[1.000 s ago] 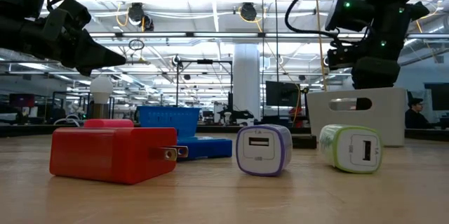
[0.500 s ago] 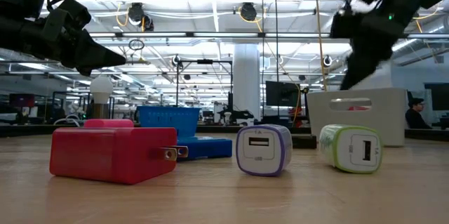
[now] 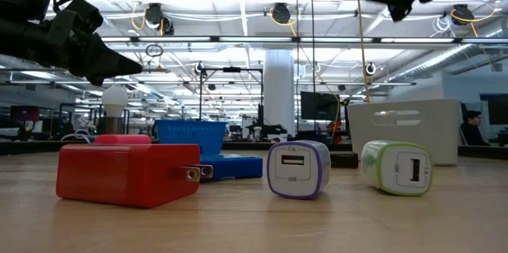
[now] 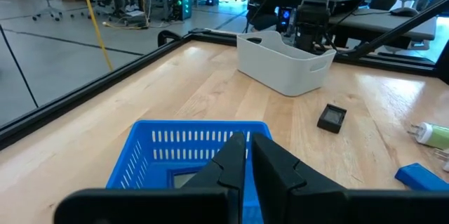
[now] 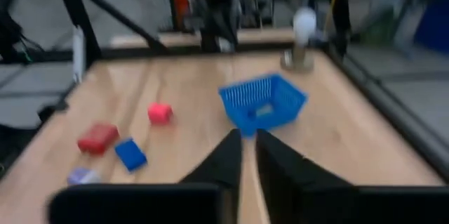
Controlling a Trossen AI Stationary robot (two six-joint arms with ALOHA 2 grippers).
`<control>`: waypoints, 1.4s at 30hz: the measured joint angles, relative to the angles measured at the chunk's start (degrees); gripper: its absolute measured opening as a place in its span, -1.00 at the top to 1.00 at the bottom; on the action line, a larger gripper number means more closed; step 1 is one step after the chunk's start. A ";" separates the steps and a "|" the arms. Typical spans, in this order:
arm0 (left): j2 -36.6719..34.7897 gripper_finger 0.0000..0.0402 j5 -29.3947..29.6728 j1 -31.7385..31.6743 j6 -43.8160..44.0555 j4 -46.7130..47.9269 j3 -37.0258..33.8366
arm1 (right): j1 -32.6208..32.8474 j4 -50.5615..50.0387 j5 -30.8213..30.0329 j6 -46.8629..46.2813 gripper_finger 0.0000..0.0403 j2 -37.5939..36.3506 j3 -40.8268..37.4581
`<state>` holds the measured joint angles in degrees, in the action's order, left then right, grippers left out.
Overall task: Pick & Place Office items
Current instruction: Put the black digital clock into the blue bin
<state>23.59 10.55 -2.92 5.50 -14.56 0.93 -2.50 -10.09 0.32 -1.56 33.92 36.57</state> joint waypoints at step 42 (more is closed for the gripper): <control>0.00 0.87 0.03 0.02 2.29 0.83 0.00 | -1.23 33.34 -3.26 1.34 1.00 -19.29 -33.58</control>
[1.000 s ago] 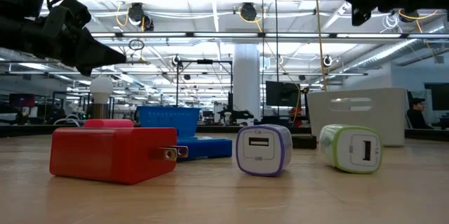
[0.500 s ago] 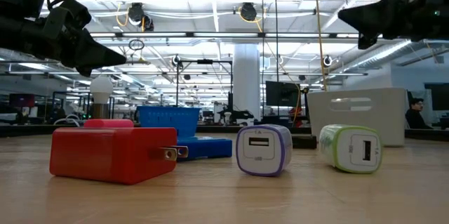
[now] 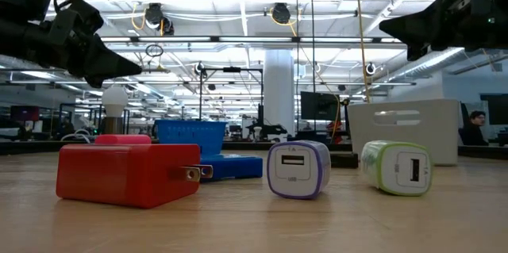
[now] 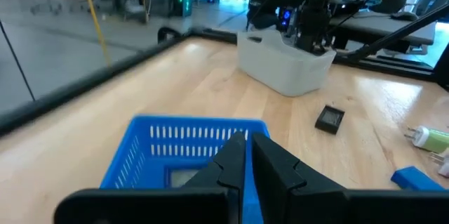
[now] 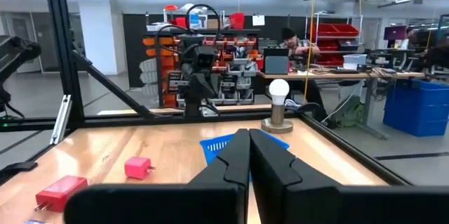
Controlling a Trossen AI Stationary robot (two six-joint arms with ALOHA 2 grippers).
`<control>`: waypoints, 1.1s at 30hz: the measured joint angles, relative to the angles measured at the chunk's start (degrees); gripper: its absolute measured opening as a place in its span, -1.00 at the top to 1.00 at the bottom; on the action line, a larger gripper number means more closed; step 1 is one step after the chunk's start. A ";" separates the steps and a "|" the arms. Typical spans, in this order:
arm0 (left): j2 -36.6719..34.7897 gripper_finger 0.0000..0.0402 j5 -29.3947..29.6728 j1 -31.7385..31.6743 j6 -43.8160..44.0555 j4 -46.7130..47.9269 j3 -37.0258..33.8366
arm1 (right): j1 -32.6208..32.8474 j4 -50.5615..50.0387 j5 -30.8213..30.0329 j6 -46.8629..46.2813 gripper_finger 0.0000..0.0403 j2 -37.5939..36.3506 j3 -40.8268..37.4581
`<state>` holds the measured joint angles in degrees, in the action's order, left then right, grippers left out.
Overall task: Pick & Place Office items
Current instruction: Put the black digital clock into the blue bin
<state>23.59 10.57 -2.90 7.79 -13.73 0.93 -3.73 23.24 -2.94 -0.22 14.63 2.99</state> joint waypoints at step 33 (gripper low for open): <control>49.69 0.99 3.27 3.72 -5.20 14.06 45.71 | 0.00 0.07 -0.04 -1.65 1.00 0.07 -0.21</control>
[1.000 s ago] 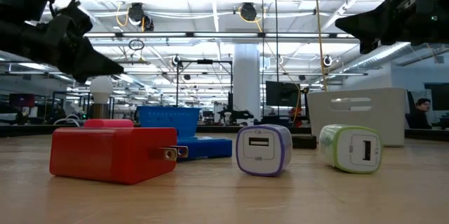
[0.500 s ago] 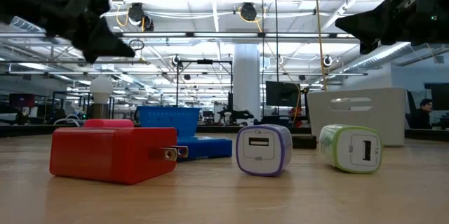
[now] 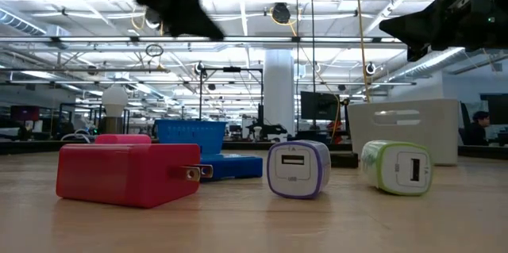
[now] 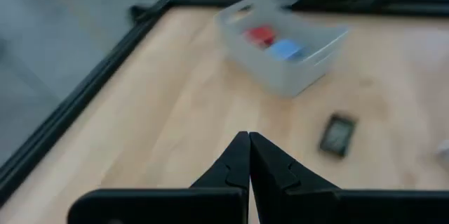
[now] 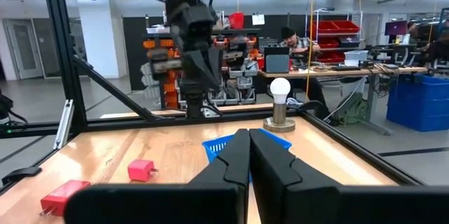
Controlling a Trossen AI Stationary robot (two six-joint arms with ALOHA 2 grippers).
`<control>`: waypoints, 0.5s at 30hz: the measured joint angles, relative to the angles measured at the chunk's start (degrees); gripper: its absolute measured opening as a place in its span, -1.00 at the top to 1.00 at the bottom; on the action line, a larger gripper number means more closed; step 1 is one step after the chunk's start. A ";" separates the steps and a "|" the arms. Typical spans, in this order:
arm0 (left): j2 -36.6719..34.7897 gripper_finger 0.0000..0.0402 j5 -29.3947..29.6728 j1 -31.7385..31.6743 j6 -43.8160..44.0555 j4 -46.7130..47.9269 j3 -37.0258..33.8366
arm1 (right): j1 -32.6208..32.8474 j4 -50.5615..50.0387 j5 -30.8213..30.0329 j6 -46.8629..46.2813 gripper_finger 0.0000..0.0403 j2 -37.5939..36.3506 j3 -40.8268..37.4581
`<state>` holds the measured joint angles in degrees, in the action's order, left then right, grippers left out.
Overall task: Pick & Place Office items
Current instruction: Put the black digital clock into the blue bin
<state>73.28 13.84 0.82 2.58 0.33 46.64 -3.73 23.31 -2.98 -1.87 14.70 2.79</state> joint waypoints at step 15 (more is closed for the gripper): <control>28.08 0.98 -15.36 -0.26 -2.21 13.53 26.44 | 0.00 -0.02 -0.17 0.81 0.99 0.00 0.00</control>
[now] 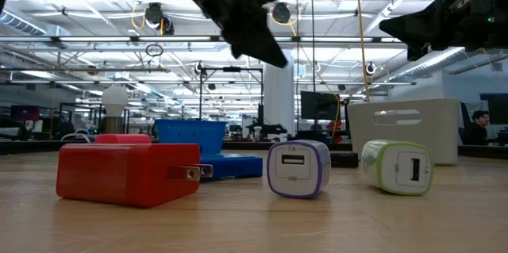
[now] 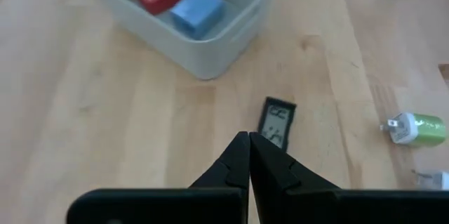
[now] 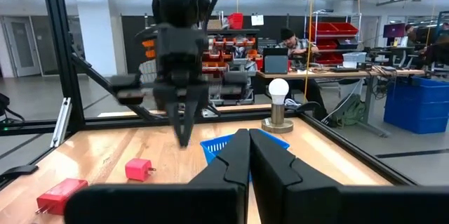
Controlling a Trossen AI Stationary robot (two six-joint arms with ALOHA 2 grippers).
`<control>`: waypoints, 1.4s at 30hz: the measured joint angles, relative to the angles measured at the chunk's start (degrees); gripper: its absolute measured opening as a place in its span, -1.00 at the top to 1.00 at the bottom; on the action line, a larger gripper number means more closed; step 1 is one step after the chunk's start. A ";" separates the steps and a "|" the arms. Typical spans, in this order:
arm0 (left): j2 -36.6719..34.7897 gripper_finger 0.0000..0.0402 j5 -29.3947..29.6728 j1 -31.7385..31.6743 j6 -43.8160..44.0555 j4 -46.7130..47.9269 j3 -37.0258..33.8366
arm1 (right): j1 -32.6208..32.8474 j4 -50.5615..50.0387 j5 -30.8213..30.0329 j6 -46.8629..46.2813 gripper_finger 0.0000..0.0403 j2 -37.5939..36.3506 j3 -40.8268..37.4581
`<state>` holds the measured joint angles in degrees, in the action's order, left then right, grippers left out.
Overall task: Pick & Place Office items
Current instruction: Put the black digital clock into the blue bin
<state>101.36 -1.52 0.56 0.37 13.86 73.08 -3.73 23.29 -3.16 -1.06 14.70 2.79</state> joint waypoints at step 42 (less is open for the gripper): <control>26.08 -0.74 -3.72 2.04 -7.90 2.23 15.49 | 0.00 -1.92 0.20 0.26 1.00 0.10 0.00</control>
<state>127.44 -5.23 2.60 -7.53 16.09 88.58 -3.73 21.37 -2.96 -0.80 14.80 2.79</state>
